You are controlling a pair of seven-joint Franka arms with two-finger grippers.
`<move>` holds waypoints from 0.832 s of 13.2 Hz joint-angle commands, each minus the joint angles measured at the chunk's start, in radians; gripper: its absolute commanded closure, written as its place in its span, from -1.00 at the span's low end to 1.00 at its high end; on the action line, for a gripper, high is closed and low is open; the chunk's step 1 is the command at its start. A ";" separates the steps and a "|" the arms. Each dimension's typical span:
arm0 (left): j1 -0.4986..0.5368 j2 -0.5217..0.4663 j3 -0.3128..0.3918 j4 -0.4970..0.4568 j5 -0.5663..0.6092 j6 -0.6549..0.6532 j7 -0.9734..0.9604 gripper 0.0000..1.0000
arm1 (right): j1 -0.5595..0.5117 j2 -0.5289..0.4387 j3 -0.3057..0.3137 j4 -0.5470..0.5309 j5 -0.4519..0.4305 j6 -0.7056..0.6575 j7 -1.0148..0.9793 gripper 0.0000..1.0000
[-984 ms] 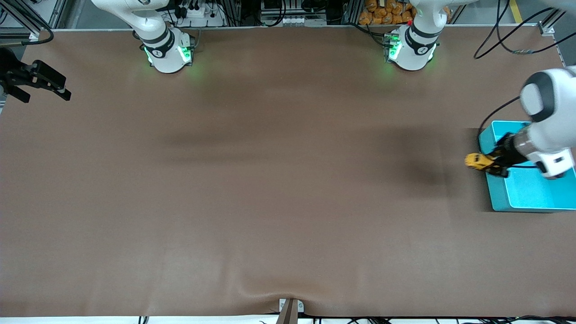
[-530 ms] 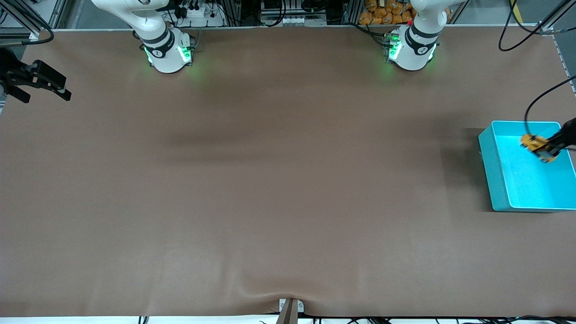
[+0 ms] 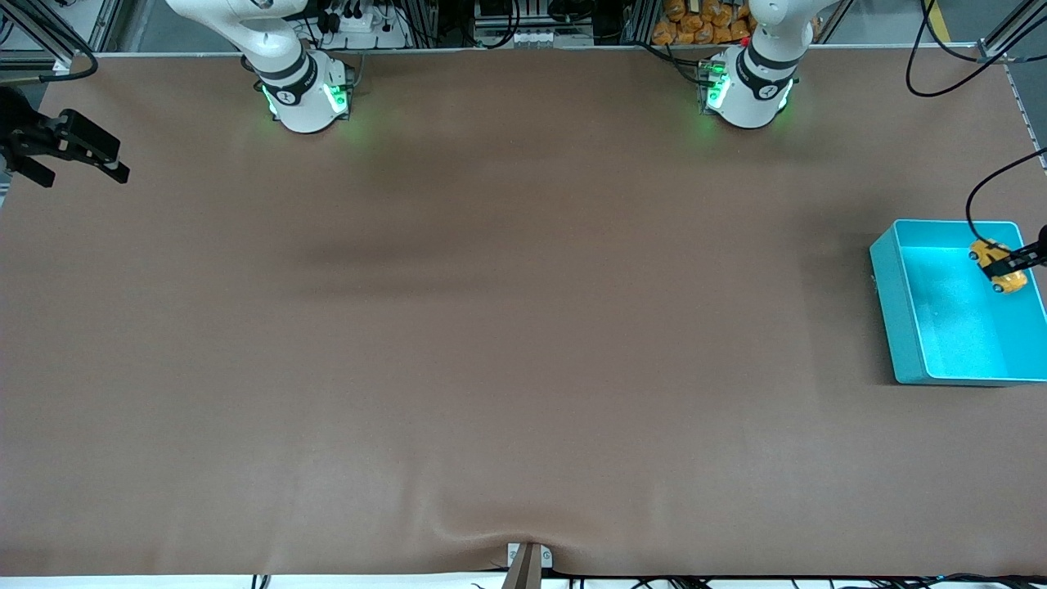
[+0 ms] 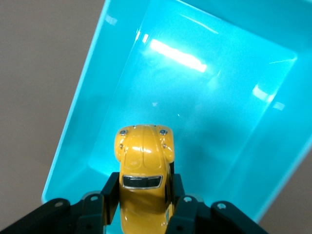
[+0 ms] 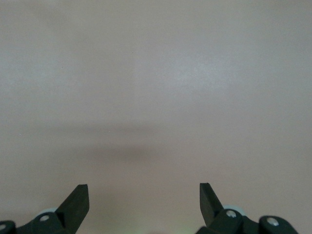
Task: Wind and store yellow beetle car
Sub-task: 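Lower the car into the teal bin and open the left gripper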
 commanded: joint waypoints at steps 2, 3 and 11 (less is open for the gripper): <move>0.016 0.063 -0.015 0.010 0.026 0.060 0.070 1.00 | 0.011 -0.018 -0.006 -0.013 -0.002 0.005 0.010 -1.00; 0.016 0.076 -0.015 0.009 0.027 0.071 0.116 1.00 | 0.009 -0.018 -0.006 -0.013 -0.002 0.005 0.012 -1.00; 0.011 0.194 -0.026 0.012 0.100 0.216 0.181 1.00 | 0.006 -0.018 -0.006 -0.016 -0.002 0.004 0.010 -1.00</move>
